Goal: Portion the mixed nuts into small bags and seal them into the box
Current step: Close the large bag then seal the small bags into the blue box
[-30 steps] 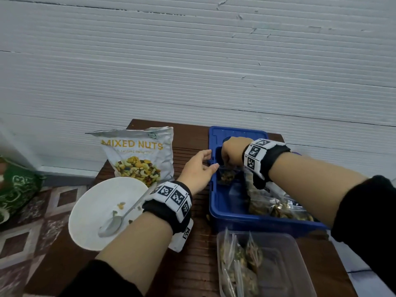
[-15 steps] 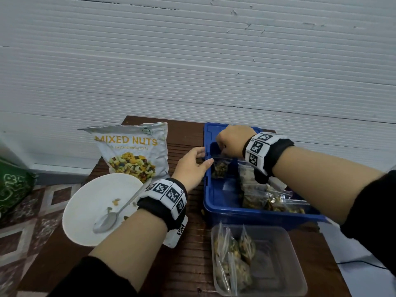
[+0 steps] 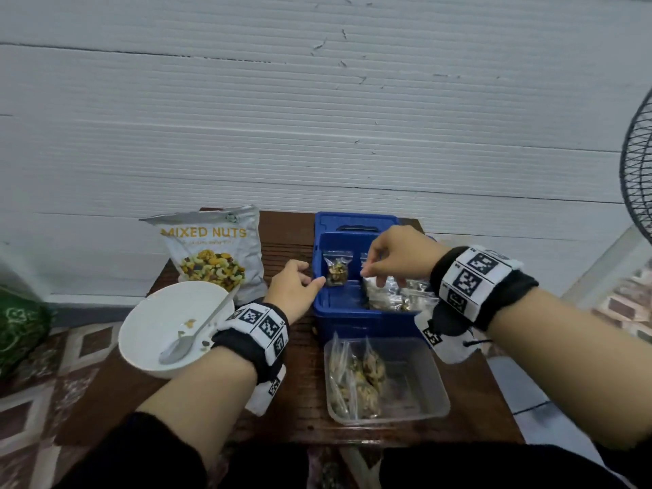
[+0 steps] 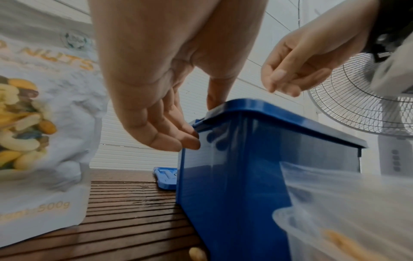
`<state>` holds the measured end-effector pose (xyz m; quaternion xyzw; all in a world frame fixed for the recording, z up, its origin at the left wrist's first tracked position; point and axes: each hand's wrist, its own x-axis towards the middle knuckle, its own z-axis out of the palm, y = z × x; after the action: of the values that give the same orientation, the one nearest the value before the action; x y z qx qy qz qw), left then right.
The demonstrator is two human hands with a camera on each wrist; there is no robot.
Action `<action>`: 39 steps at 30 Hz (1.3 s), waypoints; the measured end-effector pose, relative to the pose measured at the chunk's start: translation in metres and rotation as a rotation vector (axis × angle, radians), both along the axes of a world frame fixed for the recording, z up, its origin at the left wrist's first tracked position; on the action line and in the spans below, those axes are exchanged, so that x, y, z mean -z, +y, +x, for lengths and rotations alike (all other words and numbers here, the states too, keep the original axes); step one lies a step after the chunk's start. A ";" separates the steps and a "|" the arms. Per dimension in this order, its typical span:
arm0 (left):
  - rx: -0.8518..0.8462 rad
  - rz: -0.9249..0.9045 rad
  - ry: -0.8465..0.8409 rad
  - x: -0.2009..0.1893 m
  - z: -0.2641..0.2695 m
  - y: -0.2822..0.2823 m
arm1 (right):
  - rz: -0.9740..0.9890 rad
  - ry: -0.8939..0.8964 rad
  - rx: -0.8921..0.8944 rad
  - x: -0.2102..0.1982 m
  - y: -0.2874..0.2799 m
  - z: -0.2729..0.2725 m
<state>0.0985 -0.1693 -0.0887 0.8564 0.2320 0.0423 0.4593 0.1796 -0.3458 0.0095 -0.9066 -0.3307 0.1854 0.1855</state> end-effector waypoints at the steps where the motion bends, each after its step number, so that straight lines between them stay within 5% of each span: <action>1: 0.006 0.018 0.007 -0.002 -0.005 -0.003 | -0.003 0.010 0.014 0.004 -0.006 -0.008; 10: -0.039 -0.012 -0.020 0.000 -0.039 -0.026 | -0.230 0.000 0.229 0.070 -0.034 -0.079; 19: -0.165 0.019 -0.174 0.007 -0.056 -0.042 | -0.111 -0.058 0.399 0.101 -0.032 -0.113; 25: 0.165 0.136 -0.357 0.004 -0.064 -0.052 | 0.014 -0.131 0.328 0.095 -0.044 -0.106; 29: 0.428 0.231 -0.330 0.004 -0.065 -0.059 | 0.185 -0.126 0.292 0.096 -0.051 -0.100; 39: 0.405 0.215 -0.236 0.001 -0.060 -0.066 | 0.550 -0.001 0.323 0.088 -0.060 -0.103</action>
<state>0.0383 -0.2352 -0.0894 0.9184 -0.0054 0.0735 0.3887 0.0769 -0.4061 -0.0786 -0.8632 -0.2203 0.0567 0.4507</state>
